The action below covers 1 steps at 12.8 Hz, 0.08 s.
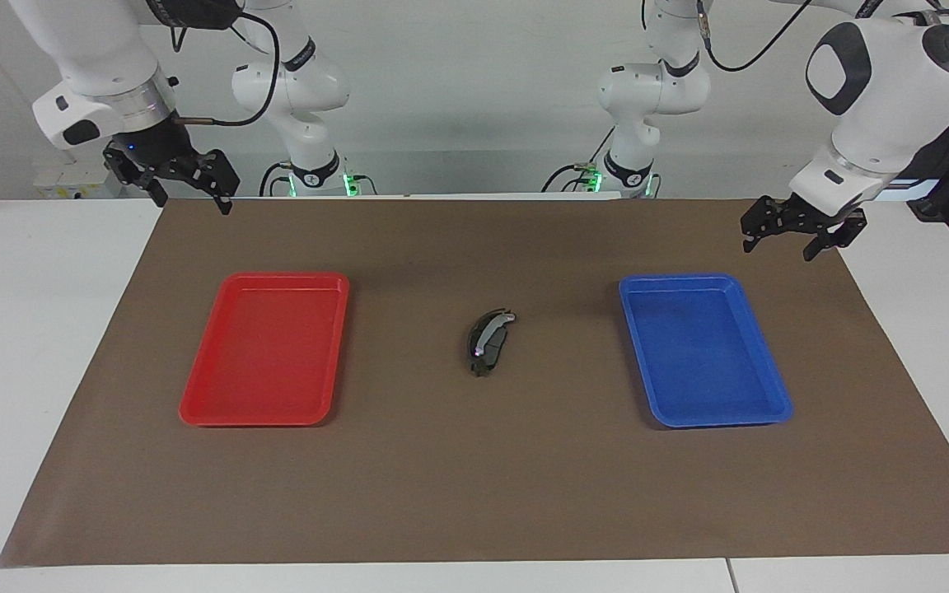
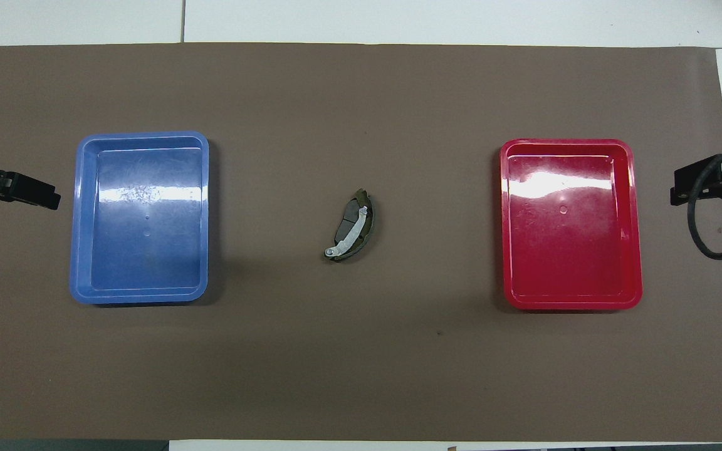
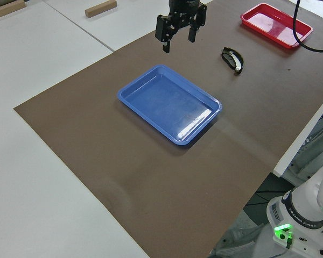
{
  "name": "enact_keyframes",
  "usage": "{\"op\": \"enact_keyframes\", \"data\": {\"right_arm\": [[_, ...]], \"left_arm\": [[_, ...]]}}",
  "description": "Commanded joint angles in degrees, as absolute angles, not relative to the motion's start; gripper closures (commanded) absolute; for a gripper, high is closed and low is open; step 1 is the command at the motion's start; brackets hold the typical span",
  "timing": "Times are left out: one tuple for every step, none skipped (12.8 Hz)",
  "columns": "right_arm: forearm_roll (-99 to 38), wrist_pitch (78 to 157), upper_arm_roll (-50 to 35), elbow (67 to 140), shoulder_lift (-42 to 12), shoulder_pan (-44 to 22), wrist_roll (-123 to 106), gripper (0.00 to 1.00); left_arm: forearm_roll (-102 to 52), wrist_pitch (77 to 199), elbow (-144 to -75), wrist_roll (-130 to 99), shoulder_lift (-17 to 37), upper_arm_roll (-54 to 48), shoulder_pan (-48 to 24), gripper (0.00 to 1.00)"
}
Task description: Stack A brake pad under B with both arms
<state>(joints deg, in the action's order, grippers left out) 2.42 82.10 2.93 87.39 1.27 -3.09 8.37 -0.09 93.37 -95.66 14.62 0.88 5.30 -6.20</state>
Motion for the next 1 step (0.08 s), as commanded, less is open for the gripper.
{"op": "enact_keyframes", "data": {"right_arm": [[1.3,82.2,3.0,87.0,1.1,-2.9,7.4,0.01]], "left_arm": [[0.4,94.4,-97.0,14.2,-0.2,4.8,-5.6,0.0]]}}
